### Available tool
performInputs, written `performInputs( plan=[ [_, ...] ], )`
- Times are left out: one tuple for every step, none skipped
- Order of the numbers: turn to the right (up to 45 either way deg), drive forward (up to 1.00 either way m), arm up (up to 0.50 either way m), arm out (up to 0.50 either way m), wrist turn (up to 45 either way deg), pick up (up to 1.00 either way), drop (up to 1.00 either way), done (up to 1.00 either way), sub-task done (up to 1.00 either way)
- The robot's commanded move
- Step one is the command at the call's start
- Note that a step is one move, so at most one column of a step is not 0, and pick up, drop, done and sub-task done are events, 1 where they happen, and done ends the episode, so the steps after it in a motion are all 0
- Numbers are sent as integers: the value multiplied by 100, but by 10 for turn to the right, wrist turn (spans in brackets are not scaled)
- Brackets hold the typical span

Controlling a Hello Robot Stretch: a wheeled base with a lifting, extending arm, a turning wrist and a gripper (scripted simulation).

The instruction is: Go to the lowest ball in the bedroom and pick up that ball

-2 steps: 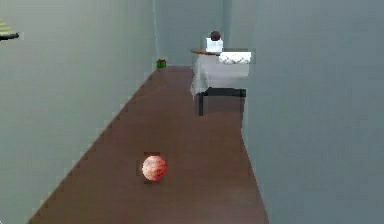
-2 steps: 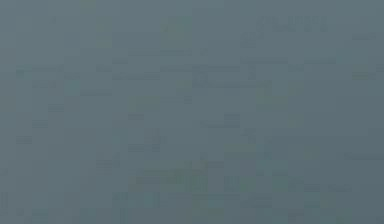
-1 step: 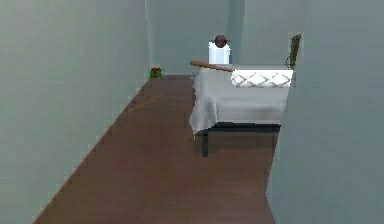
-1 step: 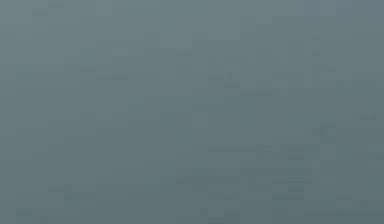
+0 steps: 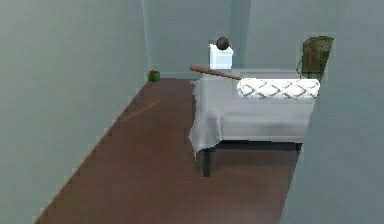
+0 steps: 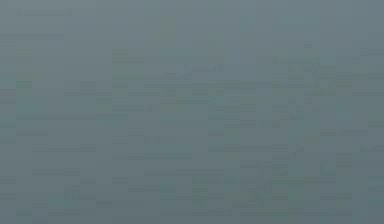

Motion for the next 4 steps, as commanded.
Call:
performInputs(
  plan=[
    [120,0,0,0,0,0,0,0,0],
    [0,75,0,0,0,0,0,0,0],
    [-450,0,0,0,0,0,0,0,0],
    [-30,0,0,0,0,0,0,0,0]
  ],
)
